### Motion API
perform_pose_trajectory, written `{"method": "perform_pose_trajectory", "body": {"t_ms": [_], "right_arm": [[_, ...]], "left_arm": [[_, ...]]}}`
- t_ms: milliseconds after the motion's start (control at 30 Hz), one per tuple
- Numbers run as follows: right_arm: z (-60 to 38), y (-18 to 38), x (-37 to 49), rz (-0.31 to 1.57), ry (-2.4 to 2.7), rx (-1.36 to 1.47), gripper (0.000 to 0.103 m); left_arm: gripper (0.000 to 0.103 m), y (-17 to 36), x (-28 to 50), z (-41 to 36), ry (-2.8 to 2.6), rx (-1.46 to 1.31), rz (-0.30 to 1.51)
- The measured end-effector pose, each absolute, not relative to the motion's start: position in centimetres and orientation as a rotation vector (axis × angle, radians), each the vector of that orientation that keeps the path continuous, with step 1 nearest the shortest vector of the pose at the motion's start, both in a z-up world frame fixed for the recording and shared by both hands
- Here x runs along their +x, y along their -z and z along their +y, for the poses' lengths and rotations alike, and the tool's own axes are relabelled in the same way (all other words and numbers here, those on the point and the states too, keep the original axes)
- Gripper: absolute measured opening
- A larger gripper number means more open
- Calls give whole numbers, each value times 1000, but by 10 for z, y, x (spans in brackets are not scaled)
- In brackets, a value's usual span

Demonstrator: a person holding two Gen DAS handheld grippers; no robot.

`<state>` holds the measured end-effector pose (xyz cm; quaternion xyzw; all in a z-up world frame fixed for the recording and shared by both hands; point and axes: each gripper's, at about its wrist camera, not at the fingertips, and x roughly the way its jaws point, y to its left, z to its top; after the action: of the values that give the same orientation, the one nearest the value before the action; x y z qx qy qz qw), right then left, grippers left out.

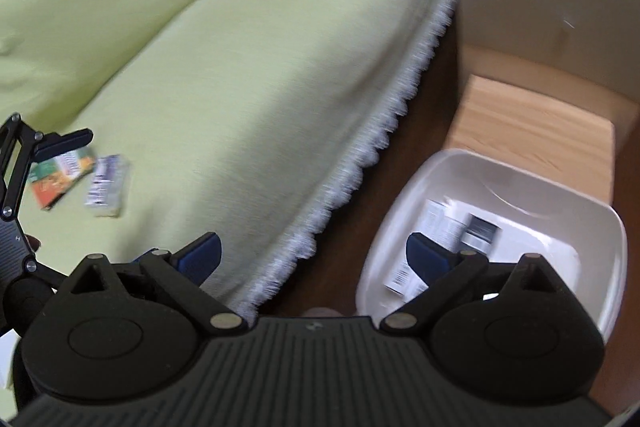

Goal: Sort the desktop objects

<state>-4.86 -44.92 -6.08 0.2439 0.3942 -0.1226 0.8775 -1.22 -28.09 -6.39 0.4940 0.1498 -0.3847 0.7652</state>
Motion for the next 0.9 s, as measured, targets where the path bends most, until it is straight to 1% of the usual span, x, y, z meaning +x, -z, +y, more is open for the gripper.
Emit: {"method": "perform_pose_trajectory", "body": {"t_ms": [333,500,633,833,900], "right_arm": [[-382,18,13,743,66,415,98],[-346,6,42,733,-19,374,98],[-321,1,60,739,-71,337,98],[-297,1,76,752,-121,310,99],[-293,2,78,756,-133,300,99]], "left_arm": [[102,23,9,-184,532,863,481],[102,13,16,-141,383,733,541],[102,10,17,-112,275,625,584],[102,-1,16,-75,143,398,602],[102,-1,17,-67,127,361,615]]}}
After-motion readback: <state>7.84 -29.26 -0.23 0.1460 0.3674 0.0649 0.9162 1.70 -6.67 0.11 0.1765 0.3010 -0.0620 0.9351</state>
